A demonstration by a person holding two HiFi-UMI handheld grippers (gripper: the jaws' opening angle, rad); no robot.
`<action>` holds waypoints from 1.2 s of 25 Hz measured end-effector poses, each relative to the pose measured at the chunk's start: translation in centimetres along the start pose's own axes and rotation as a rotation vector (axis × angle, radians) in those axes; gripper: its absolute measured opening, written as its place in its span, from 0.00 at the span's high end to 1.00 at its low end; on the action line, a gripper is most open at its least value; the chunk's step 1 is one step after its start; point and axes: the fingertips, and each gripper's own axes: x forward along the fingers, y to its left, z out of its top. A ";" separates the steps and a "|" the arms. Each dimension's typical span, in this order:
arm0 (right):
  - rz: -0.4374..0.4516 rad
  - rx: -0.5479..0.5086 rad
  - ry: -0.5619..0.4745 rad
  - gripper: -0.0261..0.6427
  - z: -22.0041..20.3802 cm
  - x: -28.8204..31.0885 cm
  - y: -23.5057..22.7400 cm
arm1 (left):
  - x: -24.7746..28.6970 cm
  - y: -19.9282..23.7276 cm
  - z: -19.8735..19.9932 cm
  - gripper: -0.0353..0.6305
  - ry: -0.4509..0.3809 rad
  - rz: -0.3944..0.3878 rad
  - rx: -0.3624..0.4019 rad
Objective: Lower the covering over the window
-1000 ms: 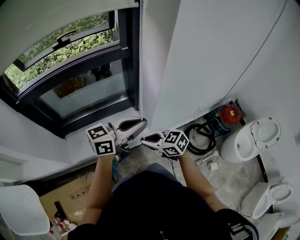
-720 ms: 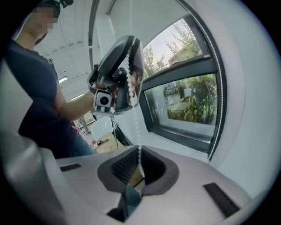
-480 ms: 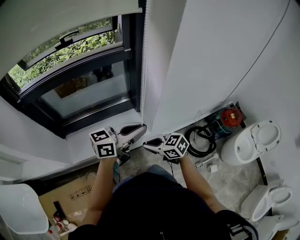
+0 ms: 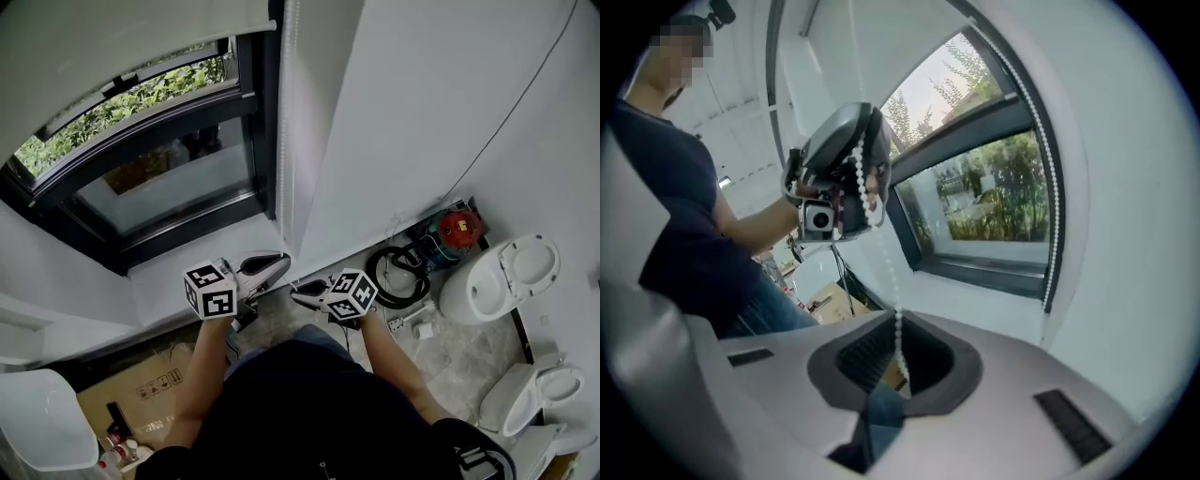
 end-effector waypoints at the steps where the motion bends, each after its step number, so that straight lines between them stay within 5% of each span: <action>1: 0.000 -0.005 -0.002 0.92 0.1 -0.2 0.0 | 0.0 0.2 0.0 0.91 -0.001 0.003 -0.003; 6: -0.009 -0.053 -0.072 0.82 3.3 -2.6 0.4 | 0.2 0.3 -0.1 0.91 -0.021 -0.007 -0.028; 14: -0.126 -0.211 -0.392 0.81 15.5 -11.2 2.1 | 0.6 0.0 -0.2 0.91 -0.025 -0.021 -0.027; 17: -0.102 -0.278 -0.476 0.81 19.4 -12.5 3.7 | 0.5 0.1 -0.2 0.91 -0.030 -0.017 -0.030; 26: -0.142 -0.327 -0.541 0.82 24.6 -11.2 4.1 | 0.0 0.3 -0.1 0.91 -0.047 -0.007 -0.037; 30: -0.106 -0.286 -0.562 0.94 25.3 -11.1 4.2 | 0.0 0.6 0.1 0.91 -0.055 -0.011 -0.048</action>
